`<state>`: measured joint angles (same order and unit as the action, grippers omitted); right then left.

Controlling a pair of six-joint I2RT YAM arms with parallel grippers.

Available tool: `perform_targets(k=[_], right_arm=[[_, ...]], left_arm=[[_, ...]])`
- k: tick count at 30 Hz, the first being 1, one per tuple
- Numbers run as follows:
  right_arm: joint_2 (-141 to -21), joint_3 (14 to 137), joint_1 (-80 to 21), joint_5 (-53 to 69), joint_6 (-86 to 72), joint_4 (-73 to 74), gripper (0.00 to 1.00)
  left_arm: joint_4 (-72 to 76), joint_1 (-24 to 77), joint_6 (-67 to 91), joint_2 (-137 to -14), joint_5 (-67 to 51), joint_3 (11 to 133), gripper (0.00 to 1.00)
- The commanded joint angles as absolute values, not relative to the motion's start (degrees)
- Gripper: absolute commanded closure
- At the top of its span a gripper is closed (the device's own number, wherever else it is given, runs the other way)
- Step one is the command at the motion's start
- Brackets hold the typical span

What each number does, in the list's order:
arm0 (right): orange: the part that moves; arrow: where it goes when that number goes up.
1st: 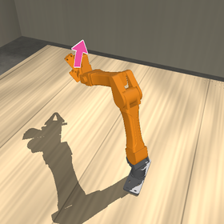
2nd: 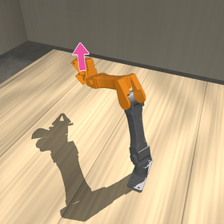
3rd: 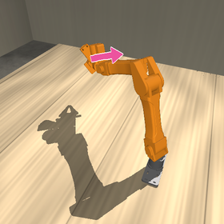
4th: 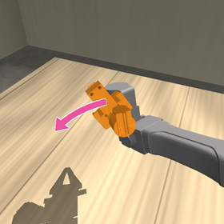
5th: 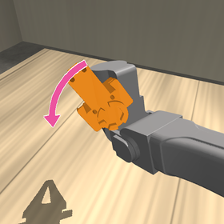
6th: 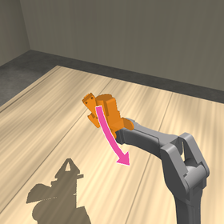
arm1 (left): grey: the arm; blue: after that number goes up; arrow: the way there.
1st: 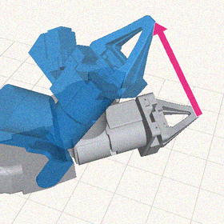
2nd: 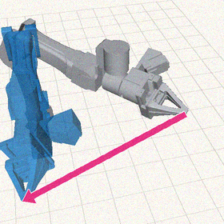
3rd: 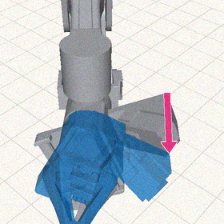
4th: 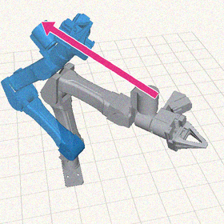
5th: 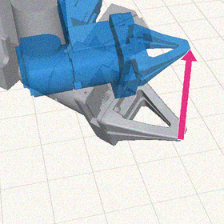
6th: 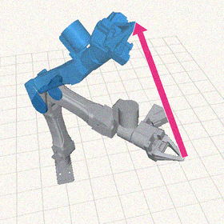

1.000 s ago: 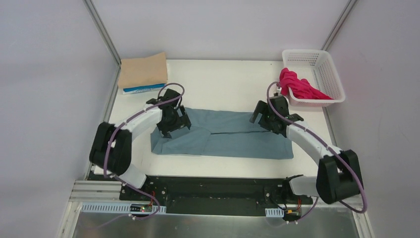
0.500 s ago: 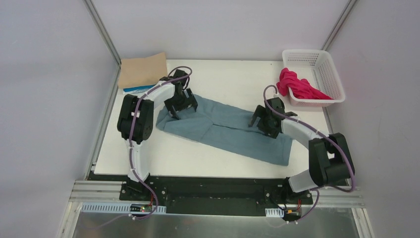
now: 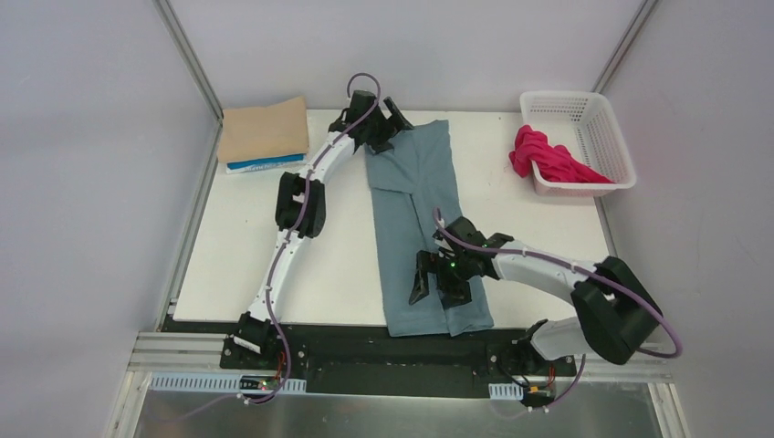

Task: Fold and stack the t-shirts
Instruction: Rotate the tshirt 90 degrees

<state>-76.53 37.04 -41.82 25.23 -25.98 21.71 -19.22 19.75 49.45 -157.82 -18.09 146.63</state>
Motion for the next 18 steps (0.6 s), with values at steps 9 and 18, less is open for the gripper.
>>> perform_targets(k=[9,18], right_arm=[[-92.8,51.8,-42.8,25.6,-25.7,16.3,0.01],[-87.6,55.4,-42.7,10.2,-28.8,22.3,0.0]], left_arm=[[-2.3,21.7,68.9,-167.8,-0.6,147.3,0.01],[-1.7,20.2,65.2,-162.2,-1.4,147.5,0.01]])
